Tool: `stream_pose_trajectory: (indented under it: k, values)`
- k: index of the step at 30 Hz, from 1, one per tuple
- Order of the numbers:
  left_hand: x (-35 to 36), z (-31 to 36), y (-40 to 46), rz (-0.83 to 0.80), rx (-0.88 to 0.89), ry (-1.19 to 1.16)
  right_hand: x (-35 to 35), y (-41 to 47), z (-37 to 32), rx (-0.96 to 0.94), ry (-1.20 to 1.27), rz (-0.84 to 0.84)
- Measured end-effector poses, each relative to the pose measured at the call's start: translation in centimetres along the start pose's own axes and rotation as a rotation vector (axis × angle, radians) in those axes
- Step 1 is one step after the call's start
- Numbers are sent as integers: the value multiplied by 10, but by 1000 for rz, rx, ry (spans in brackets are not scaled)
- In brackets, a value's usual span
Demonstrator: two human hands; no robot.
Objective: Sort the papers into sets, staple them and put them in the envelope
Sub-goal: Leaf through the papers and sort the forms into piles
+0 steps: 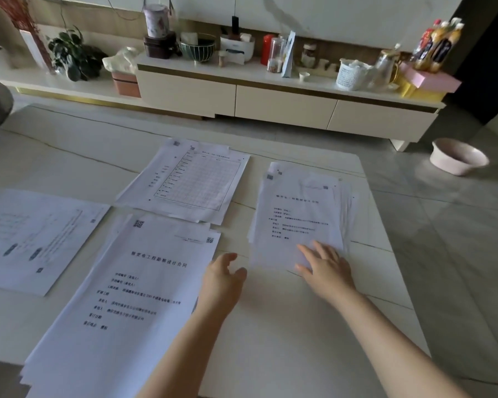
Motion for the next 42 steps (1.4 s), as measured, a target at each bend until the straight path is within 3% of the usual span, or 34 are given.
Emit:
stream_pose_trajectory:
  k: [7,12,18,23,28,32,33,35,39,42]
  values:
    - [8,4,-17,-63,18,35,9,-85,4,-106,94,-13]
    - [33,37,16,-149,137,299,-28,-50,49,178,481,159]
    - [62,72,67,-165,225,814,-30,9,79,583,1002,81]
    - [90,64,81,-211,300,930,-24,39,81,630,1155,-12]
    - [100,69,74,-172,469,920,-19,56,79,576,1097,-19]
    - [92,67,84,-151,424,995,-30,55,81,566,583,-30]
    - [88,65,90,-142,386,1023,-33,54,83,577,565,-21]
    - [80,58,102,-144,291,1046,-34,54,89,596,727,26]
    - [77,51,108,-142,270,1048,-26,59,90,651,1459,89]
    - [75,50,105,-101,308,1055,-22,64,79,622,1449,11]
Point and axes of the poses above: each hand's wrist, its own y-axis towards the middle knuckle, its own x-axis out of the palm, z = x × y, the point moved 6 cm from there along y, towards the middle knuckle, and after that the axes turned 1 degree about x, right-handed, at the moved point
